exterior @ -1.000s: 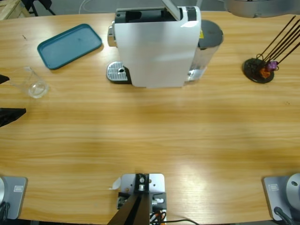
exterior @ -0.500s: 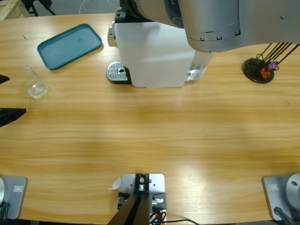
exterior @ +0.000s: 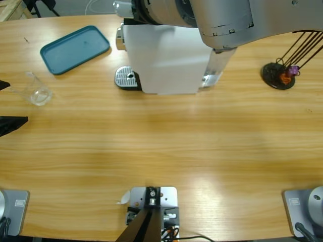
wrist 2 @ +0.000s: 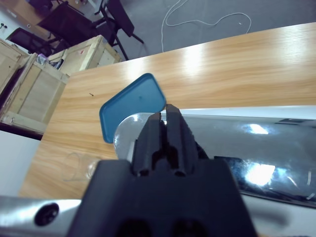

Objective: Pour coffee

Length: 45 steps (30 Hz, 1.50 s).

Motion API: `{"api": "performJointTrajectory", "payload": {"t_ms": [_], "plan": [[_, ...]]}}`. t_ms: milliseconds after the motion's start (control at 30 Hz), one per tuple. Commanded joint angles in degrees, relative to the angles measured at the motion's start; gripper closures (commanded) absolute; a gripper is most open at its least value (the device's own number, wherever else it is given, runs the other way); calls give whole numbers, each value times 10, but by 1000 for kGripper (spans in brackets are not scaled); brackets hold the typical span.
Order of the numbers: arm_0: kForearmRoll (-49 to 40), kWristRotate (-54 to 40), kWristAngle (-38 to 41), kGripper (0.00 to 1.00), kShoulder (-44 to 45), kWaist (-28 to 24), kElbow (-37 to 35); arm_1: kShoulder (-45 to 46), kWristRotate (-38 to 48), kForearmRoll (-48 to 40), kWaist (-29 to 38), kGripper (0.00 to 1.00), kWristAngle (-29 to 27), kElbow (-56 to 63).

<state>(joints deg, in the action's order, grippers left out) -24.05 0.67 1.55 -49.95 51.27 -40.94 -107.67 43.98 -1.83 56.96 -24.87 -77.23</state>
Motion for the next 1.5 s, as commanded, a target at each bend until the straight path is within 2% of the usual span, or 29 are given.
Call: {"api": "performJointTrajectory", "payload": {"t_ms": [33,300,400,433,467,500,600,667,767,867,1033,1167,1267,1400,1500], "plan": [[-4,2,-6,36,-4,-4,-2,-110,-8,58,-3,1000,34,50],[-4,6,-6,36,0,-4,-5,-91,-19,56,-6,1000,39,55],[-5,8,-12,36,-3,-4,-10,-36,-138,35,-6,1000,40,55],[-11,19,-34,34,-5,-4,-12,-15,-160,37,-6,490,36,51],[-18,37,-68,32,-5,-5,-13,9,-175,45,-6,28,33,47],[-26,50,-93,32,-4,-14,-13,37,-197,54,-6,0,33,40],[-52,71,-149,32,-4,-34,-22,120,-284,106,-6,0,52,6],[-60,73,-179,32,-7,-46,-22,160,-308,140,-6,0,79,-4],[-73,82,-181,32,-1,-104,-22,209,-319,157,-6,0,96,20],[-84,87,-162,32,15,-120,-19,251,-318,159,-9,0,123,86],[-57,60,-53,32,81,-120,30,315,-319,176,-20,0,165,174],[-29,44,-45,32,119,-132,63,357,-329,194,-40,0,189,206],[-22,52,-71,32,67,-170,56,364,-332,204,-42,0,198,213],[1,148,-145,32,-27,-214,49,362,-331,206,-42,0,208,217],[14,198,-157,32,-100,-241,42,365,-330,212,-42,0,208,217]]}}
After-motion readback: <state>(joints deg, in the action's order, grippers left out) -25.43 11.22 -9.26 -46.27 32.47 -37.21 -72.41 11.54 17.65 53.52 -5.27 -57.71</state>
